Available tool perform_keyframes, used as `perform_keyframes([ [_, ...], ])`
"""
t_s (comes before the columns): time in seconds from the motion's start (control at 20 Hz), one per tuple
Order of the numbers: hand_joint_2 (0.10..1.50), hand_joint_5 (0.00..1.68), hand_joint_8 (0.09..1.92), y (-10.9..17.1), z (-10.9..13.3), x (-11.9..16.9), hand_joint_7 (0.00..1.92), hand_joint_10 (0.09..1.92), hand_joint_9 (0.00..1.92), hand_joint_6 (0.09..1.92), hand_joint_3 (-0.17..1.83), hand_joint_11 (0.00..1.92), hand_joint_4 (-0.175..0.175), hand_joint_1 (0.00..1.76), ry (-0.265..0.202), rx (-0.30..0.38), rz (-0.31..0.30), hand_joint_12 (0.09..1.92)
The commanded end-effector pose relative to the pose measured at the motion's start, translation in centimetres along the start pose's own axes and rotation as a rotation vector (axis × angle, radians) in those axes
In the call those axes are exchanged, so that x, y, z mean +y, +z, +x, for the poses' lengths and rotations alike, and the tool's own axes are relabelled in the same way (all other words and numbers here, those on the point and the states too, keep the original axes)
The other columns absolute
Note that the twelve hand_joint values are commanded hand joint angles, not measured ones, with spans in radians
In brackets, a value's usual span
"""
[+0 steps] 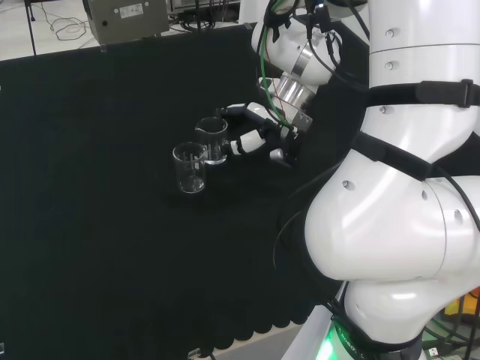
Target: Pick up the beaker on the right.
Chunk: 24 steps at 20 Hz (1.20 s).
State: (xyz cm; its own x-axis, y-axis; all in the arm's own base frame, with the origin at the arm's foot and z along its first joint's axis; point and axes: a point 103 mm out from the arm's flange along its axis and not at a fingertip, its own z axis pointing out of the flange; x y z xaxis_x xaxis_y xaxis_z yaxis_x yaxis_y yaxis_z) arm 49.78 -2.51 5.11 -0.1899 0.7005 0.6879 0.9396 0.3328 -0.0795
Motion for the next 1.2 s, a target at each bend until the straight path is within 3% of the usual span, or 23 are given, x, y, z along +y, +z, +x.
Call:
perform_keyframes([
  [0.05,0.49,0.53,0.78,0.9,0.4,0.5,0.38,0.65,0.56,0.10,0.55,0.08,-0.073,0.87,-0.009,0.048,-0.020,1.39],
  [0.35,0.50,0.52,0.78,1.8,0.8,1.0,0.37,0.63,0.55,0.11,0.53,0.08,-0.075,0.84,-0.017,0.106,-0.048,1.39],
  [0.55,0.50,0.51,0.79,2.1,1.1,1.4,0.36,0.63,0.54,0.13,0.51,0.08,-0.076,0.83,-0.016,0.102,-0.053,1.39],
  [1.2,0.52,0.41,0.79,2.9,1.3,2.2,0.36,0.64,0.54,0.49,0.49,0.09,-0.073,0.87,0.000,0.124,-0.100,1.39],
])
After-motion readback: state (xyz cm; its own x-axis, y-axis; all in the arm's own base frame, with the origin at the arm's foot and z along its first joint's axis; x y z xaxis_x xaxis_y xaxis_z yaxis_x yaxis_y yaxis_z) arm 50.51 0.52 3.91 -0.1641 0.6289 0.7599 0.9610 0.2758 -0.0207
